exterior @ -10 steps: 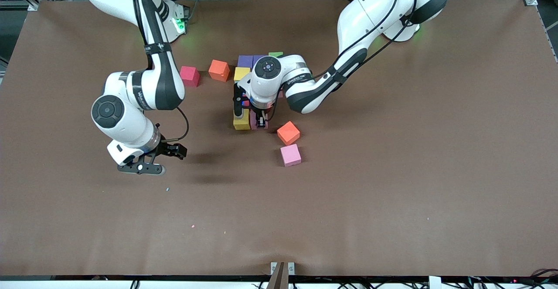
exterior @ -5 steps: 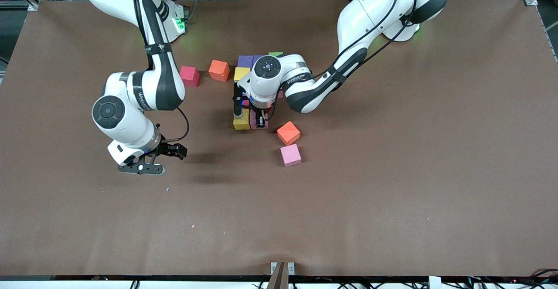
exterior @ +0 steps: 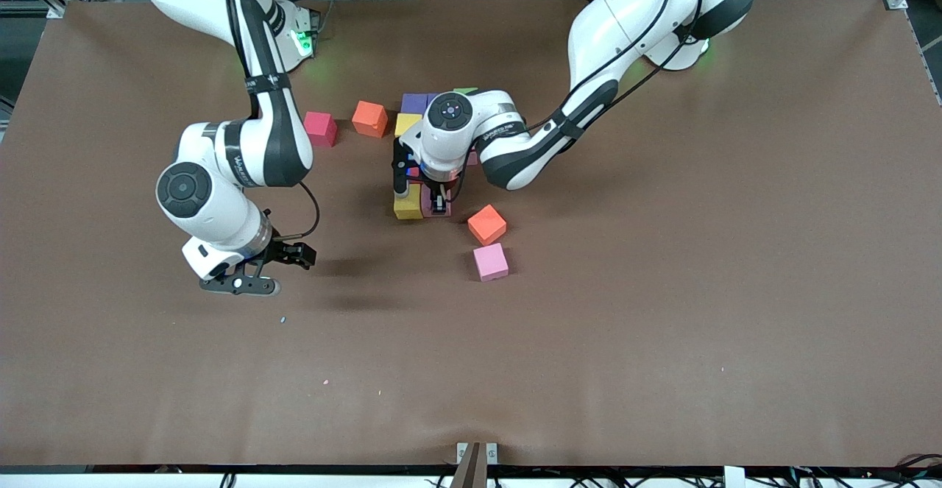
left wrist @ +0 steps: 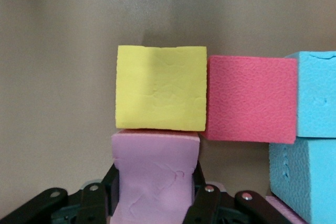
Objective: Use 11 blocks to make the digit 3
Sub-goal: 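Press the pink cube below the yellow cube with the left gripper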
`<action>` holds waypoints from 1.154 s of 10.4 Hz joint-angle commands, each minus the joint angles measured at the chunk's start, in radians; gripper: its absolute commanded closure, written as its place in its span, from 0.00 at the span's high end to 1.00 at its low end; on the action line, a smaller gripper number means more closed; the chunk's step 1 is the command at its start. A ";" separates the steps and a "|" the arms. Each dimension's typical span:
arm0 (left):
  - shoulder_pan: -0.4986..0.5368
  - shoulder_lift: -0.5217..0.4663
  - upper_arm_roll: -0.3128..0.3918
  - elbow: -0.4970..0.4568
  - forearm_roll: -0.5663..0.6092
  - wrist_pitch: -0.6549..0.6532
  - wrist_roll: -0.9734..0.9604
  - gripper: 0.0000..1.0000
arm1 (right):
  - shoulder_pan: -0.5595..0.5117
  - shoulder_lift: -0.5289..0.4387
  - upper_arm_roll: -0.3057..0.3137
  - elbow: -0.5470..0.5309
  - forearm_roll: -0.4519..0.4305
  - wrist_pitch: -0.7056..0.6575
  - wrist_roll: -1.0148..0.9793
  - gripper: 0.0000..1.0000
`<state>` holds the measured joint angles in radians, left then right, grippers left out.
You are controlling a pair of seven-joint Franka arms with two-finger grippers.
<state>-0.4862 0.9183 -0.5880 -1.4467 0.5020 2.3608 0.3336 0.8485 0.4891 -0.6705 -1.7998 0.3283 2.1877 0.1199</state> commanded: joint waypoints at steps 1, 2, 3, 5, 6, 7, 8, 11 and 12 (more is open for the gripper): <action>-0.008 -0.016 0.007 -0.009 -0.013 -0.011 0.016 0.00 | -0.009 0.005 0.006 0.013 -0.011 -0.008 -0.008 1.00; -0.008 -0.016 0.007 -0.009 -0.011 -0.011 0.012 0.00 | -0.009 0.005 0.006 0.013 -0.011 -0.008 -0.008 1.00; -0.008 -0.018 0.007 -0.009 -0.011 -0.011 0.008 0.01 | -0.009 0.005 0.006 0.014 -0.011 -0.008 -0.009 1.00; -0.008 -0.016 0.007 -0.009 -0.010 -0.011 0.005 0.06 | -0.009 0.005 0.006 0.013 -0.011 -0.008 -0.009 1.00; -0.008 -0.016 0.007 -0.011 -0.010 -0.011 0.004 0.09 | -0.011 0.005 0.006 0.013 -0.011 -0.008 -0.009 1.00; -0.008 -0.016 0.008 -0.009 -0.008 -0.011 0.005 0.11 | -0.011 0.005 0.006 0.013 -0.011 -0.008 -0.009 1.00; -0.008 -0.016 0.008 -0.009 -0.005 -0.009 0.008 0.11 | -0.011 0.005 0.006 0.013 -0.011 -0.008 -0.011 1.00; -0.017 -0.018 0.010 -0.009 0.016 -0.005 0.013 0.74 | -0.011 0.006 0.006 0.013 -0.011 -0.008 -0.011 1.00; -0.015 -0.018 0.010 -0.009 0.045 0.001 0.015 1.00 | -0.011 0.008 0.006 0.013 -0.011 -0.008 -0.009 1.00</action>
<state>-0.4955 0.9183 -0.5870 -1.4470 0.5170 2.3591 0.3345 0.8485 0.4898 -0.6705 -1.7998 0.3283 2.1877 0.1172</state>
